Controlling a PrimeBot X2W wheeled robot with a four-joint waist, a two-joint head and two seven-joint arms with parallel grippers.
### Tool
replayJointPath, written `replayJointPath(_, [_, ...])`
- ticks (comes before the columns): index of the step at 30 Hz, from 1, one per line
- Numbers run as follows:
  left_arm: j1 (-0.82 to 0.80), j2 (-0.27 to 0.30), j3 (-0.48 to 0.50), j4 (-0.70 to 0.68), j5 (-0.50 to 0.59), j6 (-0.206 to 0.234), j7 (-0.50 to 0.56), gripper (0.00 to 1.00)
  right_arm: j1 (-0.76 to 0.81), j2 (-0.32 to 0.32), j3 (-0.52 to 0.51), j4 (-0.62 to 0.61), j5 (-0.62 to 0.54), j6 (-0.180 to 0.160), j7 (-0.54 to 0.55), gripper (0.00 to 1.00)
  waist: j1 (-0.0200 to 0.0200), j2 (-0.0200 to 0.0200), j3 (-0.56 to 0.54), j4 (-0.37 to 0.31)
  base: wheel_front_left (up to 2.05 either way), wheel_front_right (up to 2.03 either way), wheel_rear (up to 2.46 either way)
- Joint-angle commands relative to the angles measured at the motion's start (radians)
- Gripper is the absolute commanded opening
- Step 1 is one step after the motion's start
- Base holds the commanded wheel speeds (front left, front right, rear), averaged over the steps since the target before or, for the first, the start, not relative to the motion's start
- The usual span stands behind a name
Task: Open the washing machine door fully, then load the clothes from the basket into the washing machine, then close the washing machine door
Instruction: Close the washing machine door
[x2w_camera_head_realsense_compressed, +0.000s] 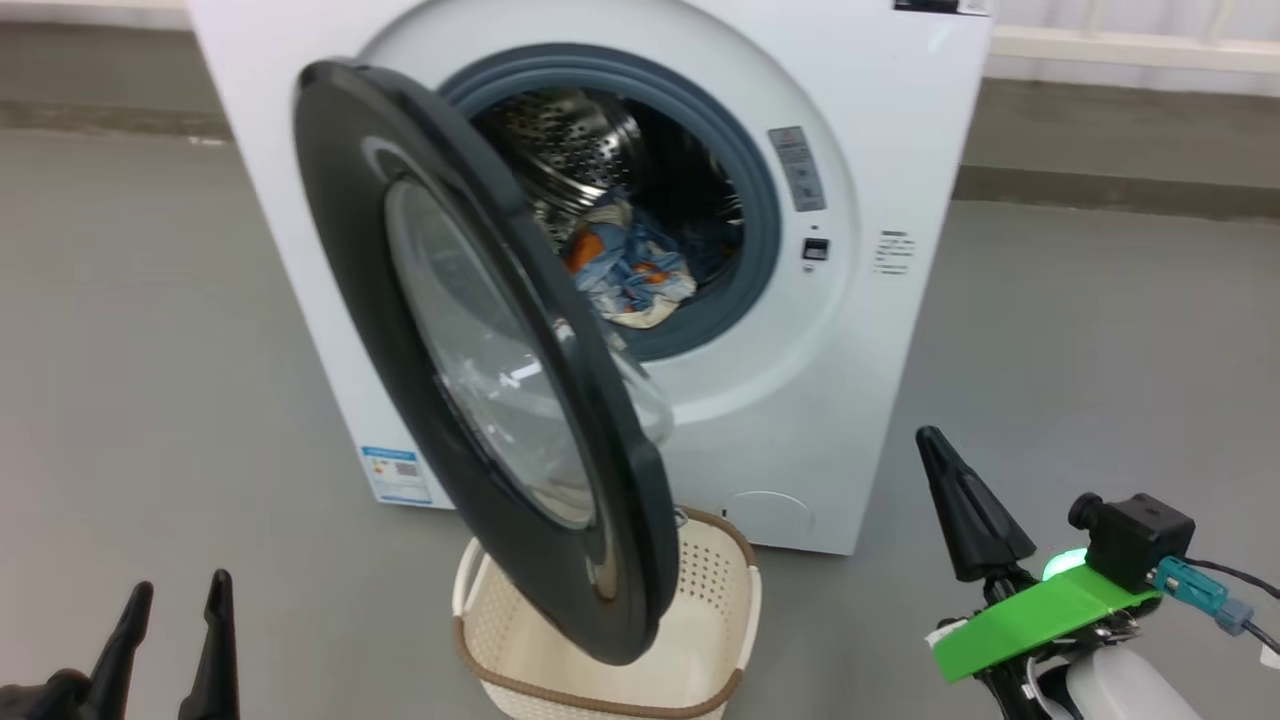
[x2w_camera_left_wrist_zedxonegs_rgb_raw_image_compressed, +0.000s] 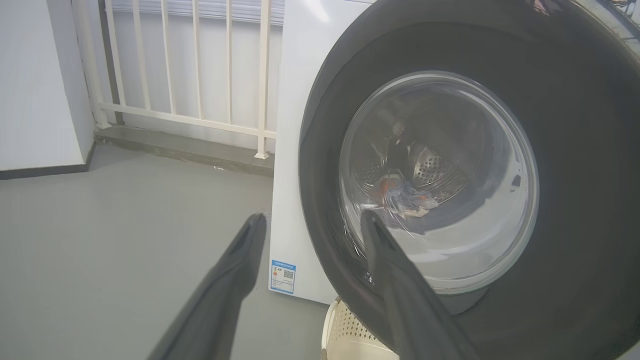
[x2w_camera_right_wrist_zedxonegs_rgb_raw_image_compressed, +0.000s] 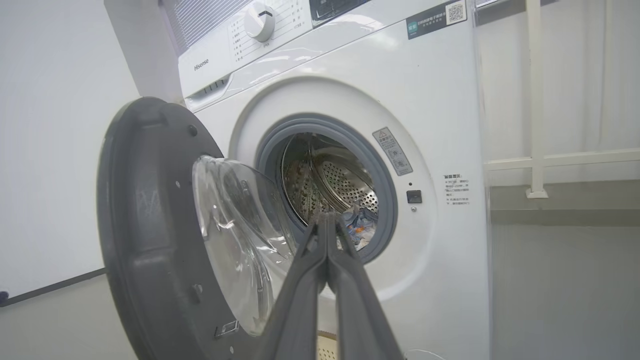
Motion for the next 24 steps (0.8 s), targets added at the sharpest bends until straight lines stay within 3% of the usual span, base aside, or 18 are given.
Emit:
replayJointPath(1, [-0.029,0.027,0.031,-0.032,-0.006,0.008,0.002,1.00,-0.051,-0.002,0.031,-0.045,0.009,0.008,-0.008,0.00,0.0000,0.0000,-0.008,0.061,0.00,0.00,0.00])
replayJointPath(14, [-0.031,0.038,0.020,-0.047,-0.011,0.013,0.019,1.00,-0.082,0.034,0.109,-0.293,-0.014,0.008,-0.008,0.00,0.0000,0.0000,-0.012,0.197,0.00,0.00,0.00])
replayJointPath(24, [-0.036,0.041,0.023,-0.055,-0.019,0.018,0.013,1.00,-0.097,0.018,0.255,-0.390,-0.017,0.008,-0.008,0.00,0.0000,0.0000,0.007,0.225,0.00,0.00,0.00])
